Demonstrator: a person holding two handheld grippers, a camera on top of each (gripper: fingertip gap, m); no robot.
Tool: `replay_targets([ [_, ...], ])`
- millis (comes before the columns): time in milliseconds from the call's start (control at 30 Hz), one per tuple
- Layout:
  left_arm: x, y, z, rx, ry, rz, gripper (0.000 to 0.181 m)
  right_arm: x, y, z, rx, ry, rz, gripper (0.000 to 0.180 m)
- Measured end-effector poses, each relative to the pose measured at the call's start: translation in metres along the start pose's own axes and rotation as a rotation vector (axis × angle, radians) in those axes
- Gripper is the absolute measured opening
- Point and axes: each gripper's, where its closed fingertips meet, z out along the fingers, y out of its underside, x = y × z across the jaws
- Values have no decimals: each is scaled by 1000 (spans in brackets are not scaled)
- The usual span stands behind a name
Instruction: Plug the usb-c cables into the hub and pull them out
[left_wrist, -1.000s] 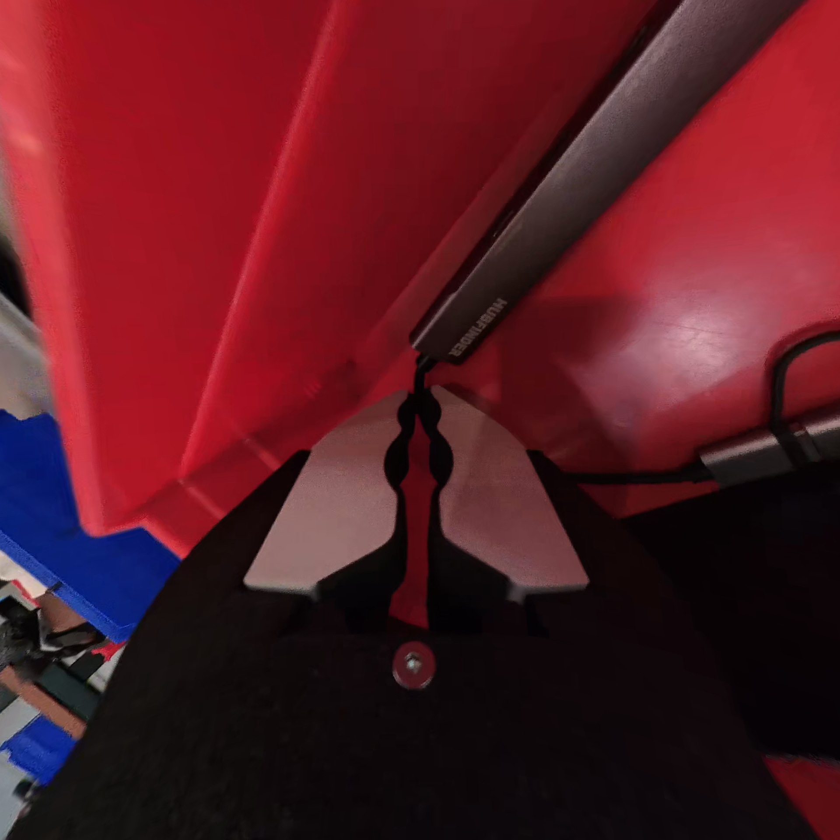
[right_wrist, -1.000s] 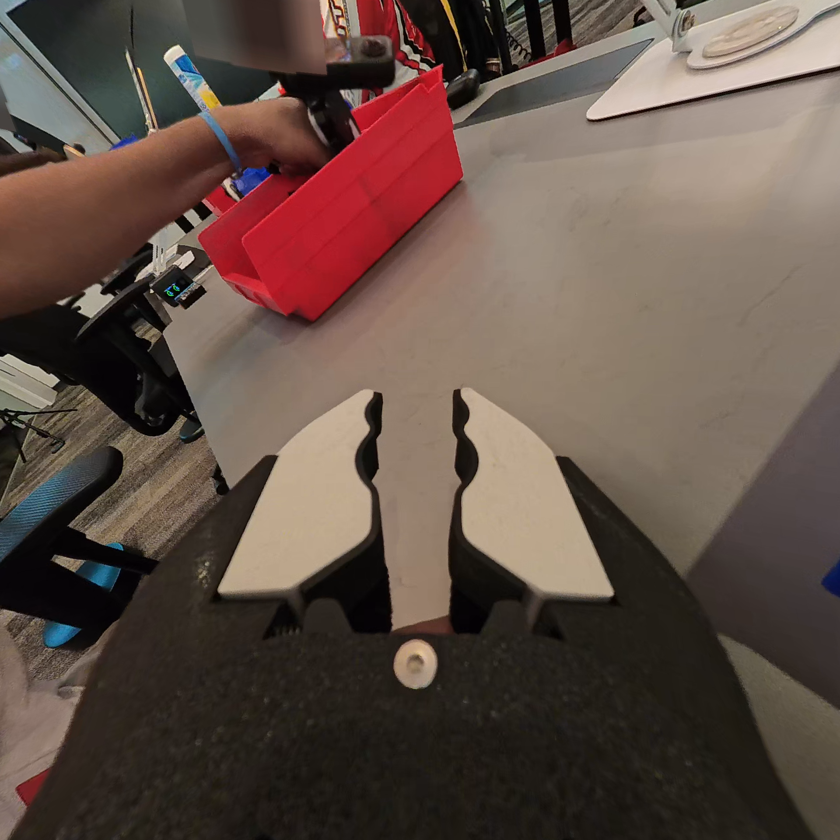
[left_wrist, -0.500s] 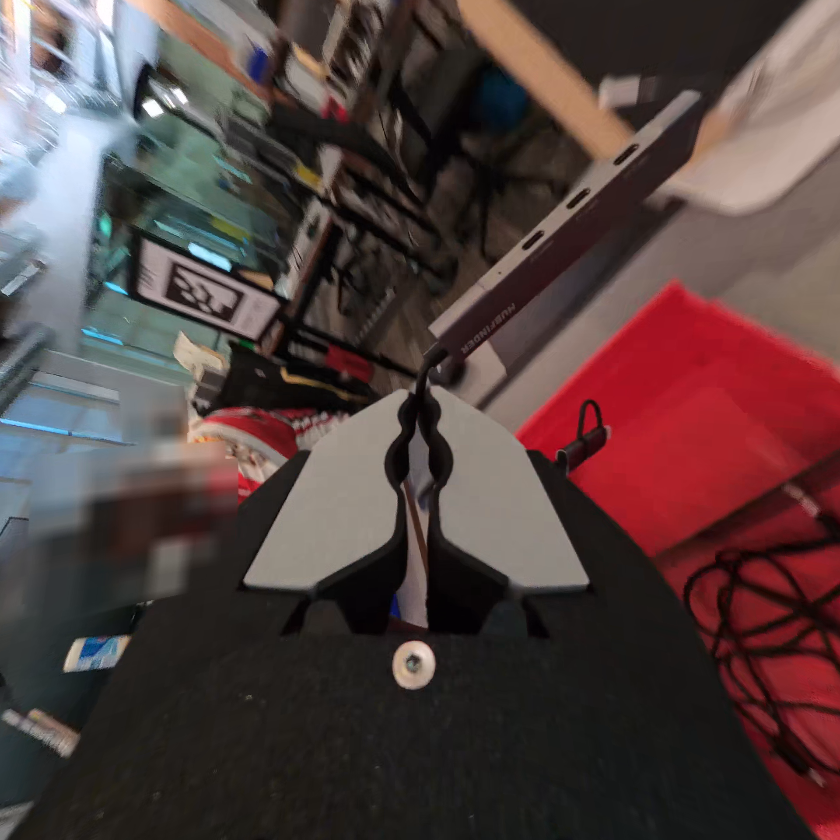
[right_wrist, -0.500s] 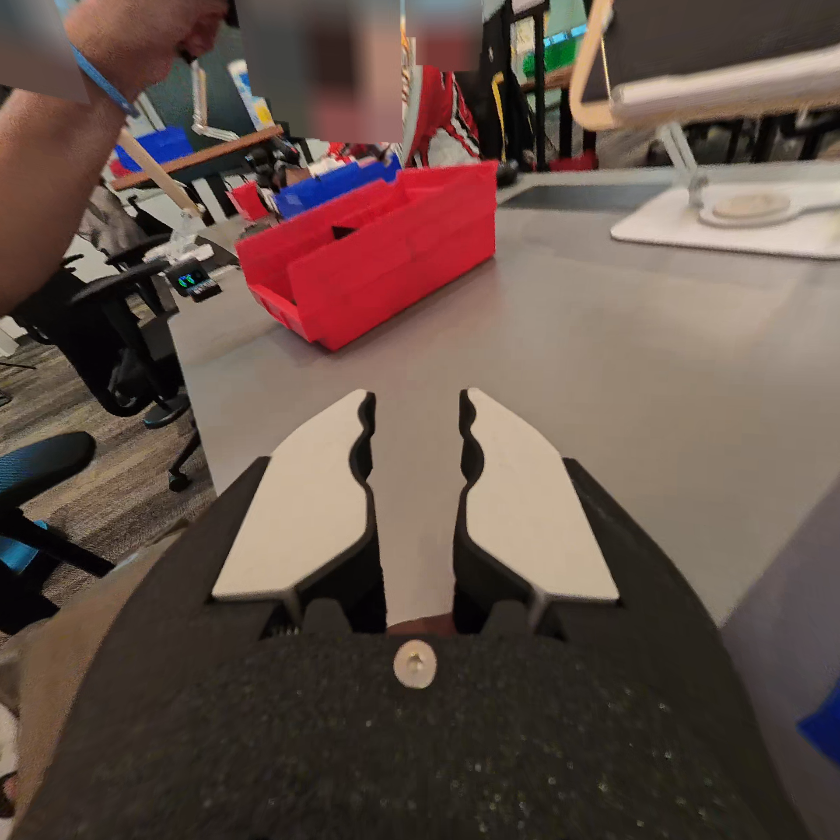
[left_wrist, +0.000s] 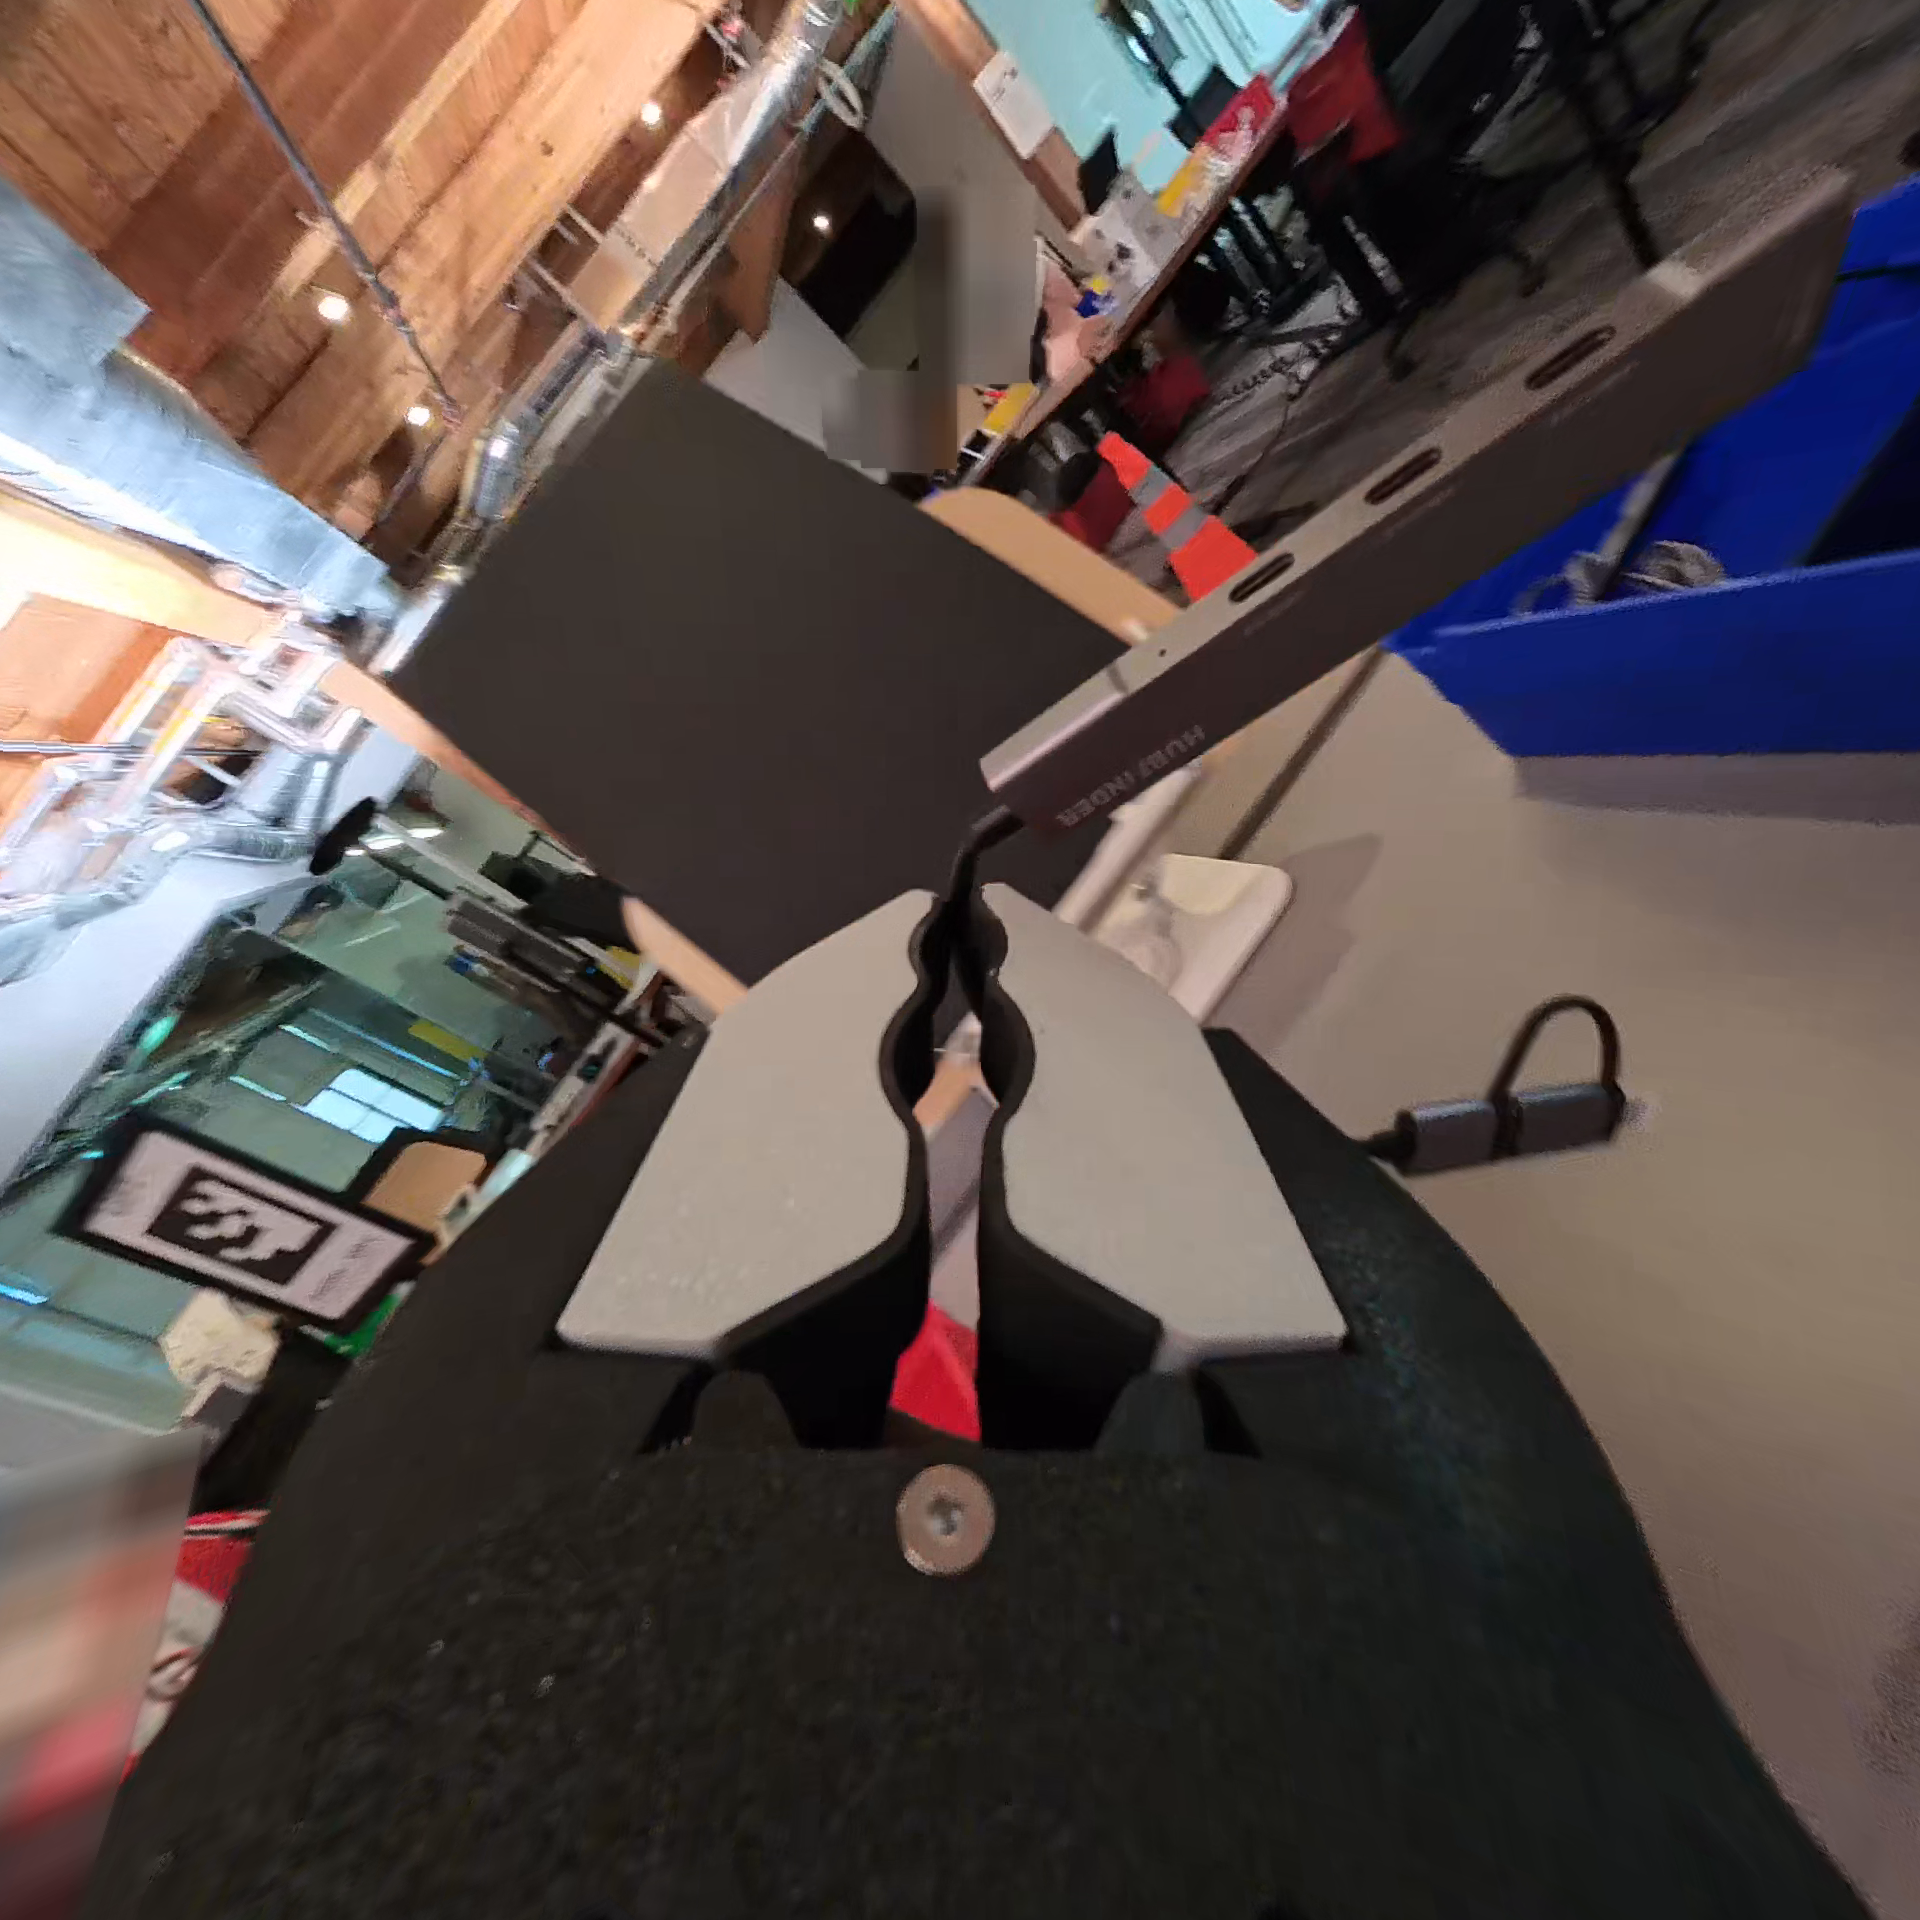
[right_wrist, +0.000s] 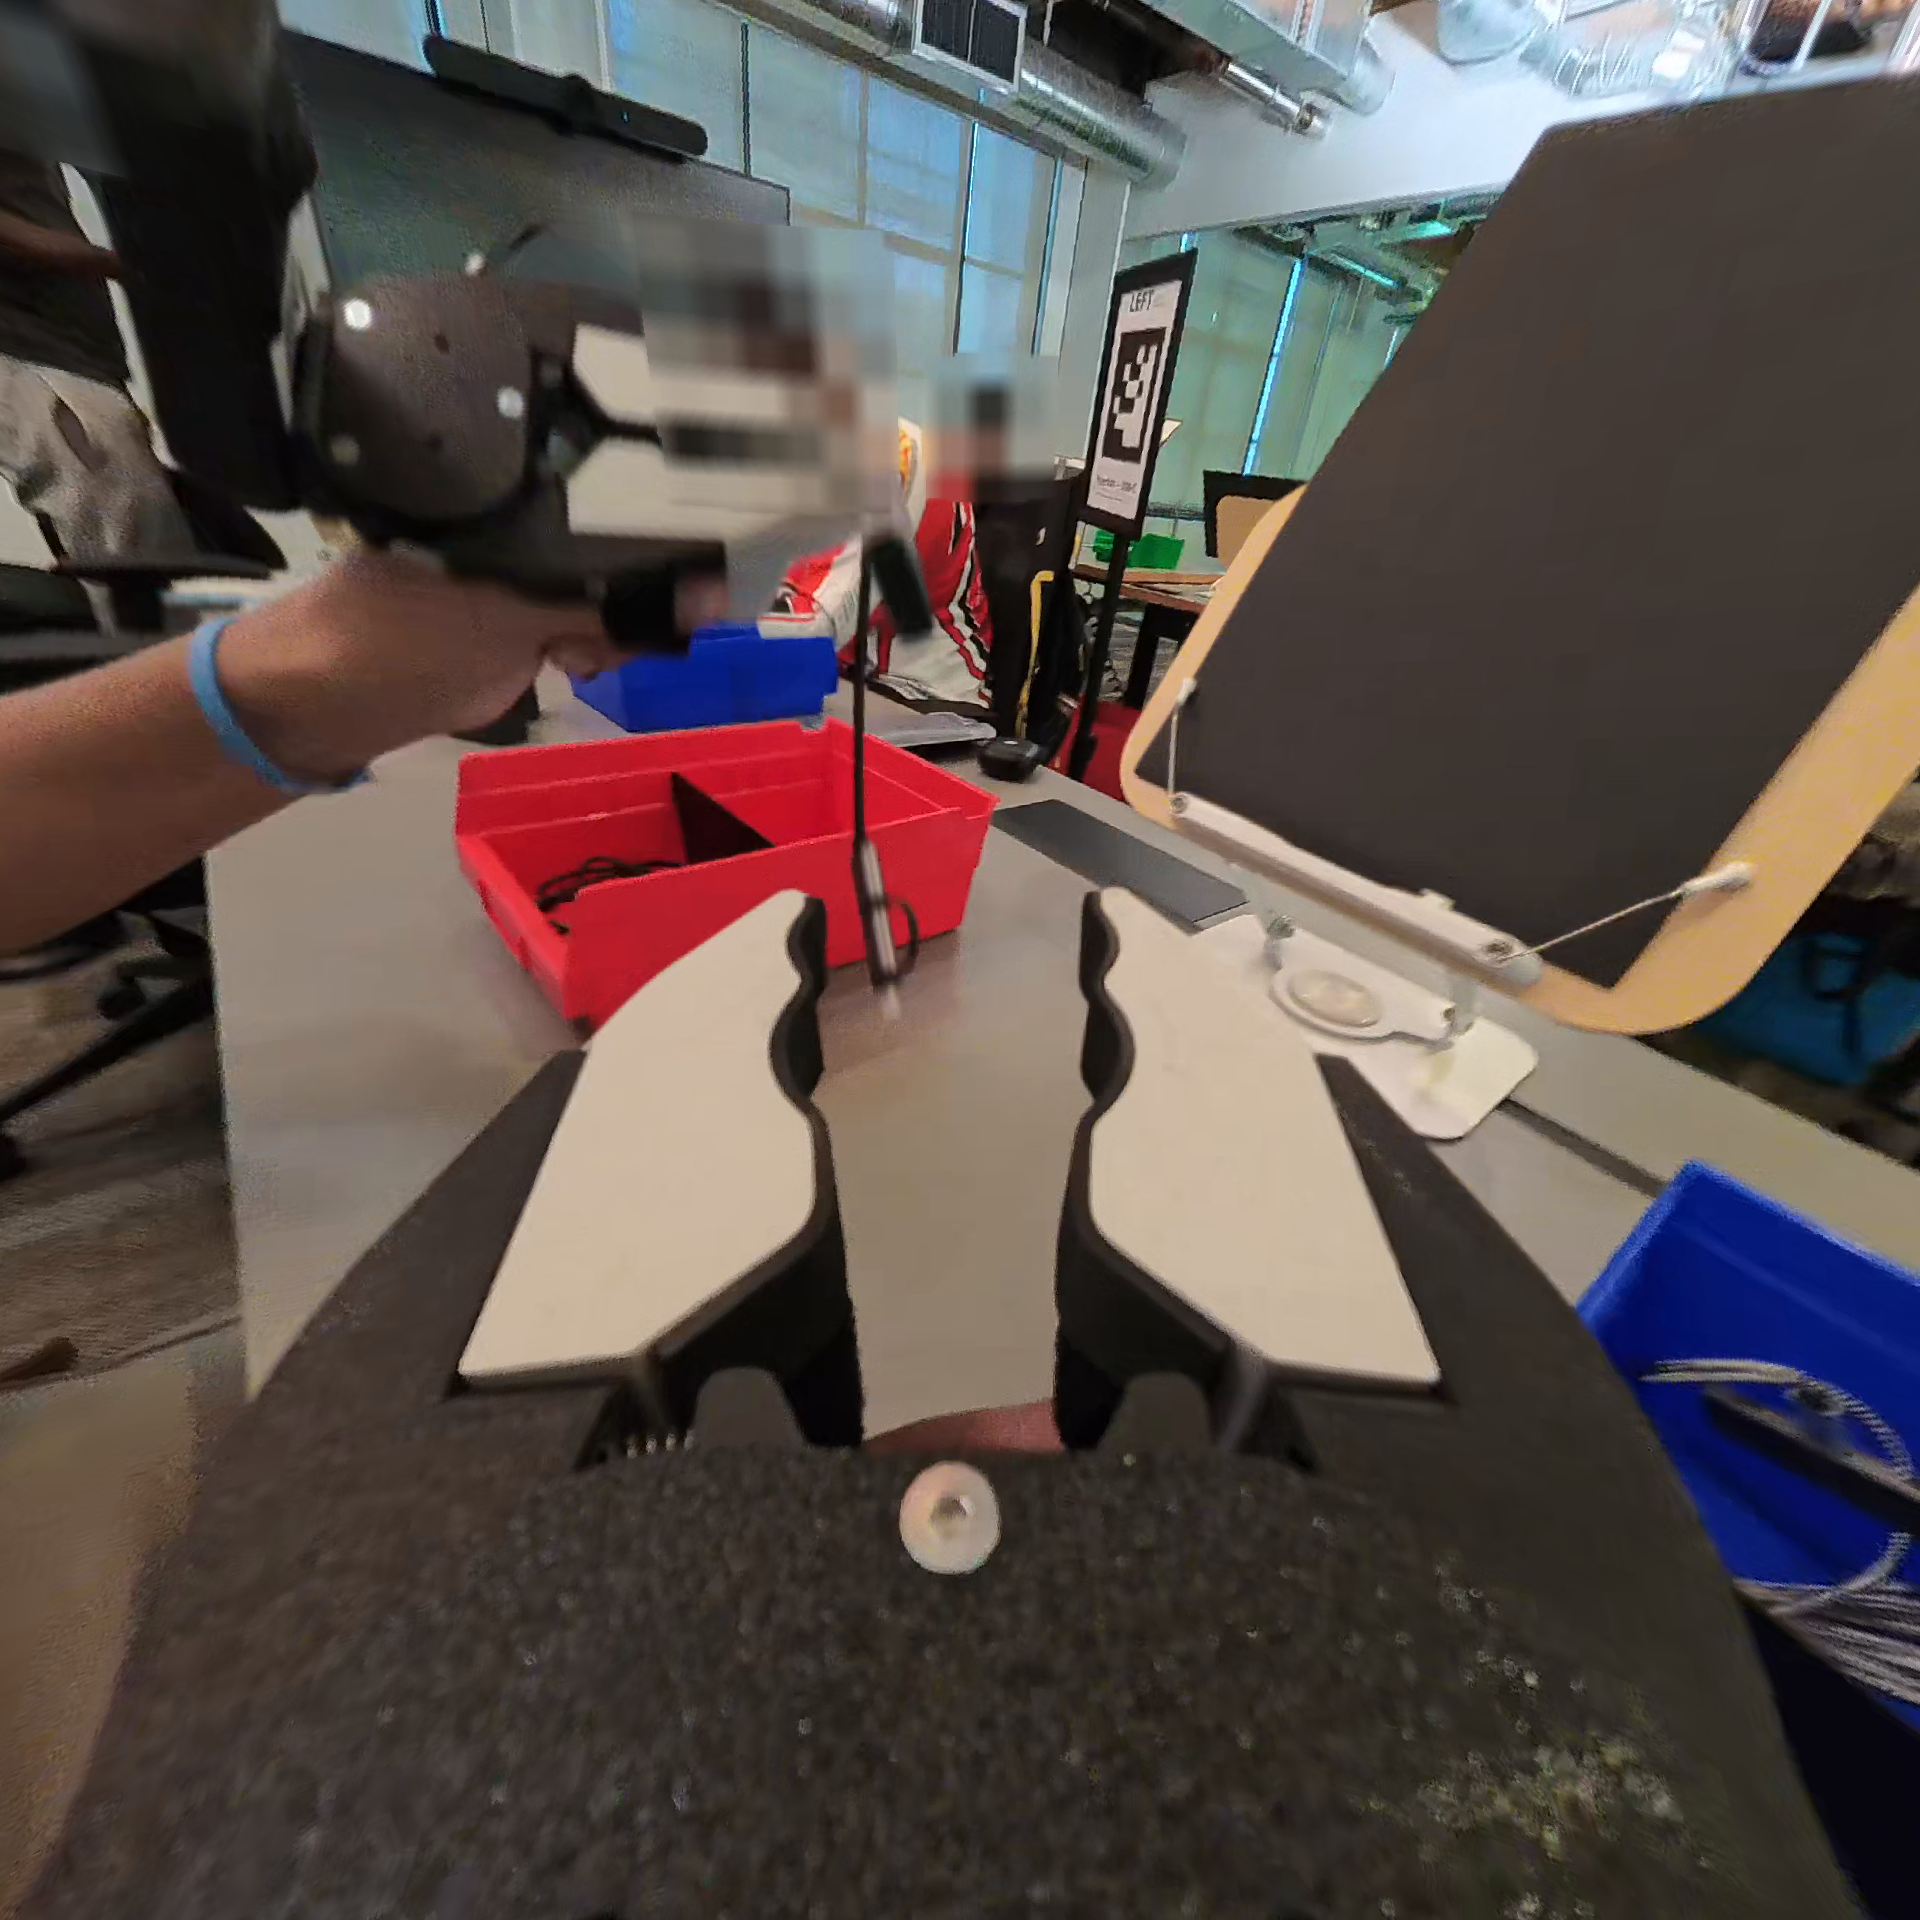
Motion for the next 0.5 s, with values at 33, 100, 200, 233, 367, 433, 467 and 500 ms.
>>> replay_targets([
  [33,20,3,3,-4,30,-19,2,1,1,1,-10,11,-34,46],
  [100,54,10,8,-8,74,-46,2,1,8,4,-30,15,-89,46],
  [200,85,16,10,-19,101,-53,2,-3,31,12,-97,8,-141,44],
  [233,92,18,11,-26,114,-58,2,-5,38,15,-118,5,-156,44],
  [367,108,17,9,-19,136,-60,2,-7,54,25,-144,11,-191,40],
  [433,111,17,8,-31,155,-72,2,-8,55,29,-131,5,-190,39],
  [467,112,18,7,-32,158,-76,2,-9,54,30,-114,-2,-186,34],
  [500,111,18,6,-28,158,-81,2,-9,54,32,-102,-7,-187,30],
])
